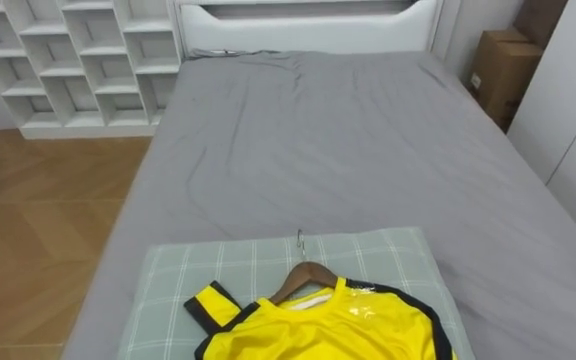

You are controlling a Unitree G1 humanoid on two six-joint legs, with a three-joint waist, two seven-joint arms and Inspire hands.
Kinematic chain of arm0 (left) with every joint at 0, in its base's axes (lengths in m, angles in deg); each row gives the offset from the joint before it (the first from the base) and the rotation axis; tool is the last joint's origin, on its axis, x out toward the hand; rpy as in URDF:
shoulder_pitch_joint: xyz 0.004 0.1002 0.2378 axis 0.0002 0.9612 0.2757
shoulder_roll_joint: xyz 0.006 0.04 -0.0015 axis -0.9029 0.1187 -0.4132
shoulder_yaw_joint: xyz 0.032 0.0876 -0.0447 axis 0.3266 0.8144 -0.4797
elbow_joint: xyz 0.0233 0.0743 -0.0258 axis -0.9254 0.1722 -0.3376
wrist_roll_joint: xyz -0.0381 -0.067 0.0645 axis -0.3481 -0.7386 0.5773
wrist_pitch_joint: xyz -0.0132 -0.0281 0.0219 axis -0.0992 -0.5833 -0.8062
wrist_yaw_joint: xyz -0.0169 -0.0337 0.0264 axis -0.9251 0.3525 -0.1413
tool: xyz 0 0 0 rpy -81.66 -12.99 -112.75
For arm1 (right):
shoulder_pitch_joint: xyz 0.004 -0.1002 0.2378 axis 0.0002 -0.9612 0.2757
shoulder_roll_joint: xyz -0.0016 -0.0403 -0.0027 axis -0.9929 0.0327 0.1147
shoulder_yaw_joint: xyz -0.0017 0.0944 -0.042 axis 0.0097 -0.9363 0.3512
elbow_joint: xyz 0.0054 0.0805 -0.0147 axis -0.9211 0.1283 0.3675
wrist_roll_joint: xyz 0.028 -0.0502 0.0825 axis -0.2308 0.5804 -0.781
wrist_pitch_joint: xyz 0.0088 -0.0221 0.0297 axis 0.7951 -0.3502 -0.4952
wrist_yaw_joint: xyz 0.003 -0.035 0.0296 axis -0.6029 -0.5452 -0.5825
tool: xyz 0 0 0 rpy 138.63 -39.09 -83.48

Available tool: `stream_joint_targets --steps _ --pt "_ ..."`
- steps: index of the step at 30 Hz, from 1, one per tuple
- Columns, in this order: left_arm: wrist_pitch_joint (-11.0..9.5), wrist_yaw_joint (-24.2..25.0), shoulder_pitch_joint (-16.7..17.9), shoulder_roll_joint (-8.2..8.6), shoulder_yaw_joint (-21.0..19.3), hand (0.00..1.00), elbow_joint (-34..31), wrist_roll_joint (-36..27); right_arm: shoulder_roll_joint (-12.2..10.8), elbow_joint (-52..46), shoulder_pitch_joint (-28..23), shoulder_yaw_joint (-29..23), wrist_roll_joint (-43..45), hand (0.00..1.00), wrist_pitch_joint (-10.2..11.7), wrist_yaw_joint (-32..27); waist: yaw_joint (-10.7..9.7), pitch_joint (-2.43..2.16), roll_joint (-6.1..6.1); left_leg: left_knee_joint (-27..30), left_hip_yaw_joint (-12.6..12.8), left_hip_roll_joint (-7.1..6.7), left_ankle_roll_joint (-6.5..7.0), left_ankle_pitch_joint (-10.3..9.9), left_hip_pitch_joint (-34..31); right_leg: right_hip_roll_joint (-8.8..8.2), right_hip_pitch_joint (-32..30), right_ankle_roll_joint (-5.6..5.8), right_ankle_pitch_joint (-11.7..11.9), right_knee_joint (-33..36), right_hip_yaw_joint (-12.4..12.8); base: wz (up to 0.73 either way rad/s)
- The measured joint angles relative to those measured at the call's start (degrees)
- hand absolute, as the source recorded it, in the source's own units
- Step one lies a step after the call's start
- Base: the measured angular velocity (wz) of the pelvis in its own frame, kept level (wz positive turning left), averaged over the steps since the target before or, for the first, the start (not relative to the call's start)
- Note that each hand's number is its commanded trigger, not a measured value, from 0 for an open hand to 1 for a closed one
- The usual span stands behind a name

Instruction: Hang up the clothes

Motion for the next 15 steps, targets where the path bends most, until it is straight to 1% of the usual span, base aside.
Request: stream_joint_targets --steps 2,8,13,15 --pt "-0.45 -2.07 0.01 -0.12 -0.47 0.0 -0.12 0.03 0.0 -0.02 0.03 0.01 -0.04 0.0 0.0 -0.02 0.07 0.0 0.01 -0.06 -0.13 0.0 0.0 0.0 0.0 0.0 0.04 0.01 -0.01 -0.04 -0.16 0.02" --pt "-0.83 -8.01 -0.01 -0.1 -2.3 0.0 -0.96 1.6 0.34 0.04 0.02 -0.05 -0.02 0.0 -0.16 -0.04 0.28 0.04 0.31 -0.05 -0.38 -0.02 -0.01 0.0 -0.11 -0.01 0.05 0.01 -0.01 -0.07 -0.59 0.02" --pt "-1.09 -11.59 0.03 -0.11 -2.14 0.0 -1.99 1.59 0.94 0.17 0.13 0.04 -0.02 0.0 -0.23 0.08 0.61 0.06 1.01 0.0 -0.53 -0.05 -0.01 0.0 -0.42 0.0 -0.22 0.01 -0.01 -0.05 -0.57 0.01" --pt "-1.18 -13.6 0.17 -0.11 -1.88 0.0 -4.24 1.62 1.23 0.12 0.15 0.1 0.09 0.0 -0.23 0.07 0.39 0.1 1.19 0.1 -0.89 -0.12 -0.01 0.0 -0.7 0.0 -0.33 0.01 -0.01 -0.06 -0.89 0.09"
